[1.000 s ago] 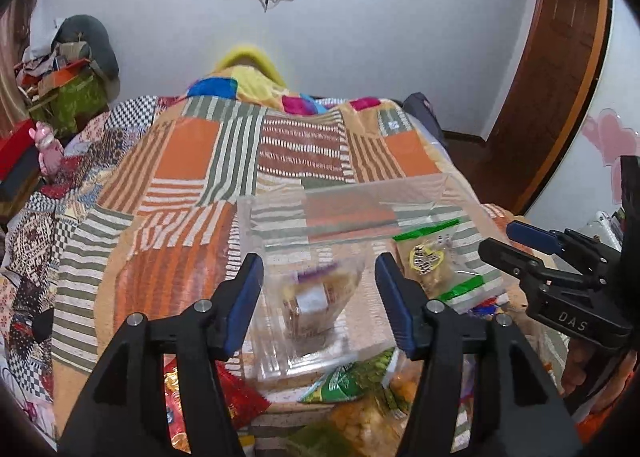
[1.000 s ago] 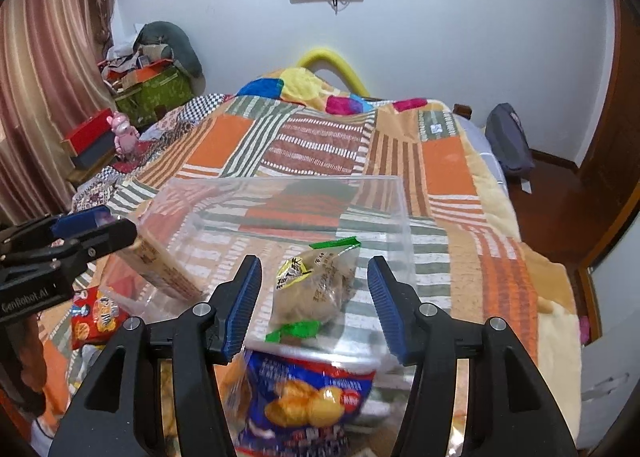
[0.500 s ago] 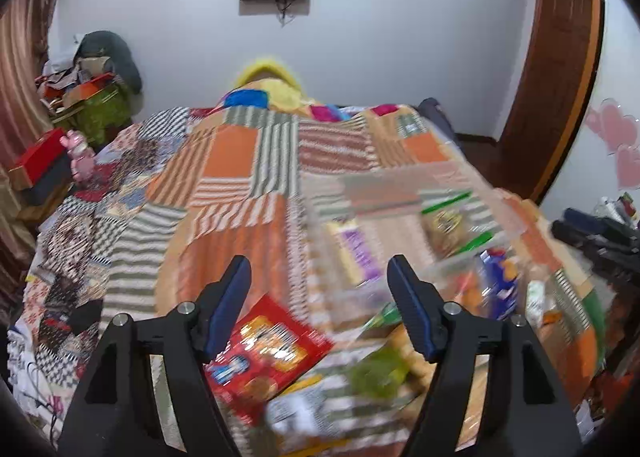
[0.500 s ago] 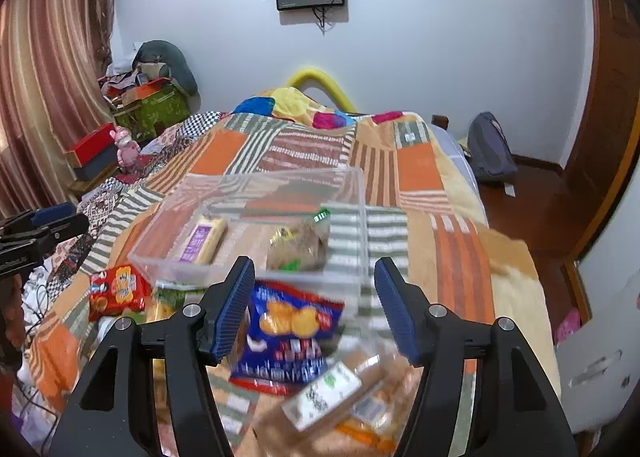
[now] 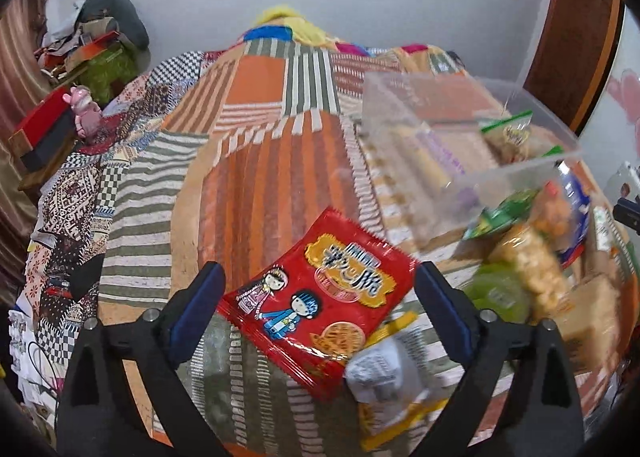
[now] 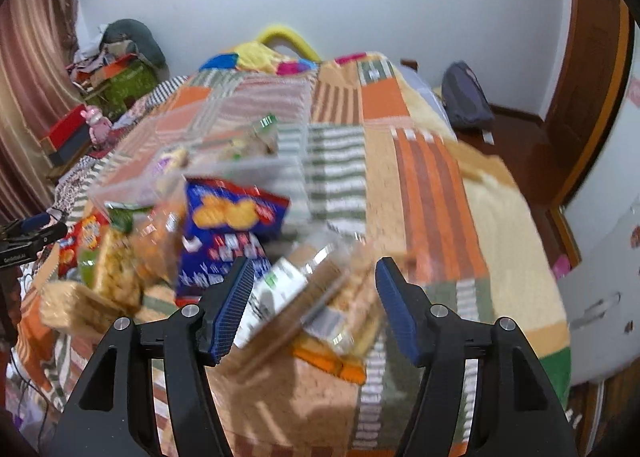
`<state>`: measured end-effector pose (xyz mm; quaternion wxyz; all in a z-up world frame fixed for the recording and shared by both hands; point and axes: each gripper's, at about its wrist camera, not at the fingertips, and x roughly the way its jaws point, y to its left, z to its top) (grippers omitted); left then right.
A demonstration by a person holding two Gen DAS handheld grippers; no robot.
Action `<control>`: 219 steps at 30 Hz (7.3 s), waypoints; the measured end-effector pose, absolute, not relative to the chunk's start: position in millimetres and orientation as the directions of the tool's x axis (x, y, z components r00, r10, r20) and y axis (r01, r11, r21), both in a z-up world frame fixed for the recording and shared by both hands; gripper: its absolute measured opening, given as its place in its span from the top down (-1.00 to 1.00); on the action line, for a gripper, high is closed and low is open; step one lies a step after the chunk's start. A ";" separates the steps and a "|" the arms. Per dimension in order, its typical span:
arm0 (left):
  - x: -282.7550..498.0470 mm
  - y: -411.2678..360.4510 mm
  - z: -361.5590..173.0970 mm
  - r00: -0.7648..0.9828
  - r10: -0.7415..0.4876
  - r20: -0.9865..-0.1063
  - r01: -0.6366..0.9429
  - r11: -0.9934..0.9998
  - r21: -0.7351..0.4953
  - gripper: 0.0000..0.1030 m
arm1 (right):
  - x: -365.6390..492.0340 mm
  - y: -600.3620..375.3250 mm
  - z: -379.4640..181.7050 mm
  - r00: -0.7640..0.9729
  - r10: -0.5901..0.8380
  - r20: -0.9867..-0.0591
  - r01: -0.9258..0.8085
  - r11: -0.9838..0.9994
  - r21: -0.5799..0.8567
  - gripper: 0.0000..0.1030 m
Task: Organize snacks
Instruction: 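Grasp the red chip bag with the left gripper while the right grasps the orange-wrapped snack stick, then lower the red bag and snack stick into the clear box and release both, then grasp the small white-yellow snack bag with the left gripper while the right grasps the labeled biscuit roll, then carry the snack bag and biscuit roll into the clear box and release both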
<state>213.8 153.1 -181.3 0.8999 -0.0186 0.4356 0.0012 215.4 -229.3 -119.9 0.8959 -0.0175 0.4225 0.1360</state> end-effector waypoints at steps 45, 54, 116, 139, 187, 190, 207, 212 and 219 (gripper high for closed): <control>209.5 124.6 -187.3 0.642 -0.015 -0.766 0.032 0.999 0.007 0.47 | 212.8 -260.8 -156.4 0.536 0.280 -0.797 -0.168 0.960 0.224 0.51; 197.6 124.6 -154.3 0.684 -0.026 -0.729 0.013 1.000 -0.023 0.56 | 205.5 -271.1 -132.4 0.596 0.246 -0.764 -0.157 0.969 0.189 0.60; 313.7 29.1 -115.3 0.698 -0.084 -0.711 0.056 0.996 -0.062 0.12 | 290.5 -123.9 -99.4 0.520 0.420 -0.744 -0.467 0.869 0.164 0.48; 179.2 80.8 -75.1 0.771 -0.013 -0.637 0.009 1.000 -0.009 -0.83 | 205.0 -195.9 -52.7 0.663 0.365 -0.654 -0.397 0.912 0.106 0.02; 163.2 109.1 -200.5 0.563 -0.039 -0.825 -0.095 0.989 -0.111 0.09 | 187.8 -250.1 -150.0 0.525 0.305 -0.795 -0.222 0.950 0.217 0.36; 162.3 106.0 -186.6 0.588 -0.039 -0.808 -0.089 0.990 -0.112 0.10 | 181.4 -255.8 -142.0 0.539 0.301 -0.787 -0.219 0.952 0.214 0.36; 198.2 73.5 -101.8 0.720 -0.069 -0.691 -0.017 0.993 -0.116 0.10 | 197.8 -234.5 -73.4 0.663 0.351 -0.662 -0.289 0.935 0.207 0.36; 220.4 62.3 -88.4 0.737 -0.080 -0.671 -0.003 0.993 -0.122 0.10 | 217.5 -220.8 -66.5 0.680 0.364 -0.637 -0.305 0.930 0.205 0.36; 254.7 53.2 -79.7 0.749 -0.082 -0.657 0.012 0.994 -0.111 0.09 | 247.3 -205.9 -62.4 0.684 0.370 -0.629 -0.324 0.926 0.193 0.36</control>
